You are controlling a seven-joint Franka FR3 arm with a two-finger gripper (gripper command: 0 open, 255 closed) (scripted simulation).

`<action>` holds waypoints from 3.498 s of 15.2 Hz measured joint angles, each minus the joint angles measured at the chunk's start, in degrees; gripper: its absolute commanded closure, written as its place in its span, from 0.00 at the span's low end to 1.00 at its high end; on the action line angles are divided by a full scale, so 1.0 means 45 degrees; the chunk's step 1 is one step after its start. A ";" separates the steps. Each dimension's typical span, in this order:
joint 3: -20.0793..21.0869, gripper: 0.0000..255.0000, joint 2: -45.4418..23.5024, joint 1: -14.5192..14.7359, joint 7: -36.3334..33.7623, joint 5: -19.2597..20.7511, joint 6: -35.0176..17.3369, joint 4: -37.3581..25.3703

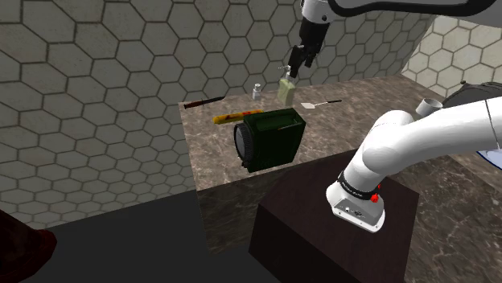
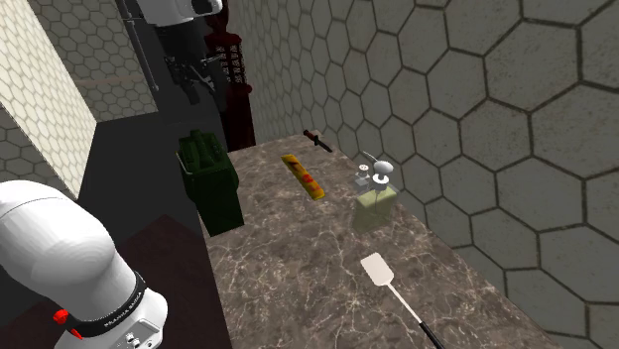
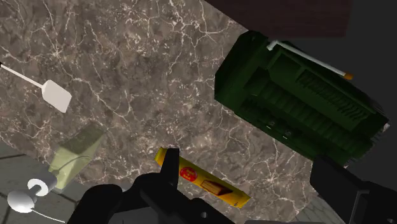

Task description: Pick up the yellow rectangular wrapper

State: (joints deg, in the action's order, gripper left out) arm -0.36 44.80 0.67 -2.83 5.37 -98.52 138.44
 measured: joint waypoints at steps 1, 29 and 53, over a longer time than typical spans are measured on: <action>0.0000 0.00 0.0000 0.0000 0.0000 0.0000 0.0000 0.0000; -0.3060 0.00 -1.2410 0.1369 1.1674 -0.1820 -0.8297 -0.3395; -0.1937 1.00 -1.7064 0.0761 1.4460 -0.2859 -0.9452 -0.6458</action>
State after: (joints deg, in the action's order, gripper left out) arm -9.08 -31.98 4.10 62.24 -7.49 -141.06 109.38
